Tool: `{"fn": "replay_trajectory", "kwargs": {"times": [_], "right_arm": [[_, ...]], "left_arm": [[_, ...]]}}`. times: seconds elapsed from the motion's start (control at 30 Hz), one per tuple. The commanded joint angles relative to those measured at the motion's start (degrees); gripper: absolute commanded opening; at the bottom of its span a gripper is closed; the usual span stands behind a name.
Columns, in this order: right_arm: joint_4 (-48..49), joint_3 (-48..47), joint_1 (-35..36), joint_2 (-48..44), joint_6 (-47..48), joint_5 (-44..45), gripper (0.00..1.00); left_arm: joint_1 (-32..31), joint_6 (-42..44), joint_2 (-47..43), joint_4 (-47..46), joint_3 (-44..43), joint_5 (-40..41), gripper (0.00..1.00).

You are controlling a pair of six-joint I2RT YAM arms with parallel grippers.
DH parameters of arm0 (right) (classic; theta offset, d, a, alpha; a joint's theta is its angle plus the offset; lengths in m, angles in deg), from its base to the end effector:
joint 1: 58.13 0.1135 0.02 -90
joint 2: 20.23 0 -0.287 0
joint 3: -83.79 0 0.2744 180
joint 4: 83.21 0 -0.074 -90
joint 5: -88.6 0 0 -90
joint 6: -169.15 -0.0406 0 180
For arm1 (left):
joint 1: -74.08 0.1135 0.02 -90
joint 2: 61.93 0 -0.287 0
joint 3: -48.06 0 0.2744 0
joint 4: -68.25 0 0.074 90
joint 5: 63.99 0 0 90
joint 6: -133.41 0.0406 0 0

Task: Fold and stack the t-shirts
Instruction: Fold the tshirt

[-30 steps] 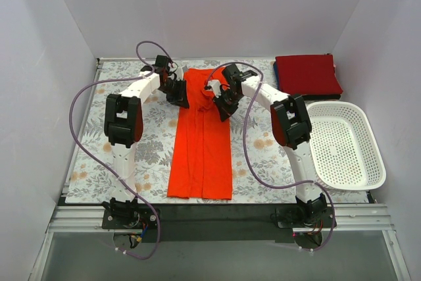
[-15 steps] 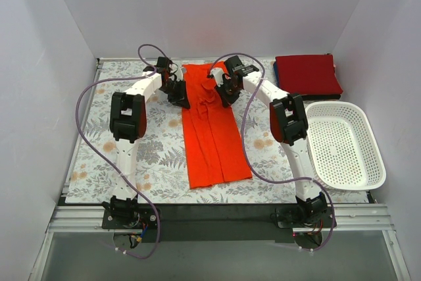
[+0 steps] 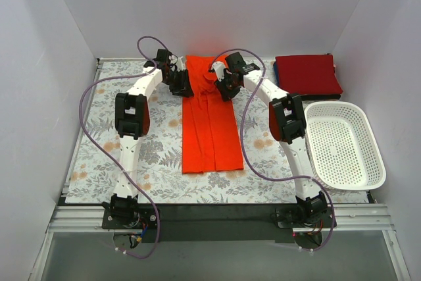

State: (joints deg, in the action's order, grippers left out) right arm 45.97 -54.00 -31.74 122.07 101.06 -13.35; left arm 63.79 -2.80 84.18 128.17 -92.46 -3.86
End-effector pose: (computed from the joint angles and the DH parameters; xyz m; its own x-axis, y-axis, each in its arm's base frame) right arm 0.5206 0.2677 0.1739 -0.4819 -0.6466 -0.5913 -0.7762 0.6281 -0.0543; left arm 0.5637 -0.1229 0.1474 -0.8781 -0.4768 0.0403 -0.3986 0.6823 -0.6129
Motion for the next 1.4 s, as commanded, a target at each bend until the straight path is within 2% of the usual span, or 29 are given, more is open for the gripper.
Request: {"fn": "replay_trajectory", "kwargs": {"times": [0.0,0.07,0.1,0.13,0.17,0.2,0.23,0.27,0.37,0.47,0.5,0.53,0.6,0.63,0.7,0.73,0.77,0.8,0.9,0.93,0.97,1.0,1.07,1.17,1.37], "right_arm": [[-0.13,-0.87,-0.29,-0.87,0.59,0.43,0.38],[-0.04,-0.78,-0.29,-4.72,1.03,-0.18,0.48],[-0.04,-0.78,-0.29,-6.14,1.2,-0.62,0.51],[-0.04,-0.78,-0.29,-7.81,1.73,-1.84,0.54],[0.05,-0.7,-0.29,-11.39,2.17,-2.72,0.61],[0.05,-0.43,-0.29,-13.26,2.69,-3.6,0.67],[0.14,0.26,-0.29,-15.02,3.92,-5.79,0.73],[0.14,0.88,-0.29,-18.6,4.62,-7.03,0.85],[1.45,5.88,-0.29,-25.46,5.69,-9.94,0.98],[2.6,12.81,-0.2,-30.48,8.56,-10.11,0.98],[2.08,14.14,-0.11,-31.29,10.07,-10.38,0.98],[1.81,15.55,-0.03,-32.25,11.39,-10.47,0.98],[-1.6,18.46,0.5,-34.36,16.13,-12.38,0.98],[-3.53,19.51,0.68,-35.07,18.93,-13.97,0.98],[-5.22,26.41,1.38,-38.75,22.89,-16.95,0.98],[-5.14,29.33,1.56,-40.5,23.7,-17.84,0.98],[-4.96,32.15,2.17,-44.0,24.49,-18.46,0.96],[-4.87,38.0,3.65,-45.52,25.63,-18.73,0.96],[-4.26,46.21,8.48,-50.71,26.16,-17.33,0.88],[-2.95,51.63,9.72,-51.85,26.16,-16.8,0.84],[-1.72,54.21,10.95,-53.77,25.99,-16.19,0.82],[-0.58,56.5,12.96,-54.75,25.81,-15.48,0.79],[2.76,62.66,14.56,-56.68,25.29,-14.6,0.7],[7.15,68.64,16.67,-58.1,25.02,-12.85,0.56],[11.29,73.04,17.73,-57.22,25.2,-11.35,0.51]], "left_arm": [[1.41,2.88,-1.78,-0.26,0.63,2.73,0.39],[1.41,3.94,-7.39,-3.07,4.2,-1.74,0.49],[1.41,4.03,-9.67,-4.82,5.89,-3.08,0.57],[1.41,4.29,-12.48,-7.97,7.73,-3.96,0.72],[1.41,4.38,-16.42,-9.22,9.58,-5.36,0.82],[1.41,4.47,-18.38,-10.01,9.86,-5.55,0.88],[1.41,4.29,-19.88,-10.72,9.86,-5.9,0.89],[1.41,4.29,-22.24,-10.81,8.99,-6.16,0.89],[1.49,4.99,-26.38,-12.82,10.29,-7.74,0.9],[1.49,4.12,-34.63,-23.53,20.55,-8.54,0.9],[1.49,4.55,-38.92,-26.25,26.32,-8.54,0.91],[1.49,7.43,-40.7,-29.5,28.38,-9.58,0.92],[1.49,12.7,-44.3,-28.4,30.68,-13.7,0.94],[1.49,17.95,-45.28,-25.26,32.95,-19.56,0.94],[0.71,23.16,-48.09,-21.9,36.73,-21.98,0.94],[0.18,26.15,-51.58,-18.41,42.15,-22.6,0.94],[-0.61,33.57,-53.8,-16.81,45.33,-22.6,0.93],[-1.14,36.87,-55.99,-15.75,48.76,-22.17,0.92],[-4.38,49.78,-66.09,-11.97,64.05,-18.75,0.89],[-5.35,52.52,-68.47,-10.48,67.39,-17.6,0.85],[-8.06,54.02,-73.11,-10.55,74.3,-15.42,0.84],[-9.22,56.04,-75.07,-10.64,77.15,-14.18,0.82],[-13.07,56.32,-79.45,-11.77,84.0,-11.02,0.78],[-16.51,52.73,-81.41,-14.59,87.89,-8.55,0.67],[-20.39,47.27,-79.57,-20.21,91.77,-4.24,0.59]]}}
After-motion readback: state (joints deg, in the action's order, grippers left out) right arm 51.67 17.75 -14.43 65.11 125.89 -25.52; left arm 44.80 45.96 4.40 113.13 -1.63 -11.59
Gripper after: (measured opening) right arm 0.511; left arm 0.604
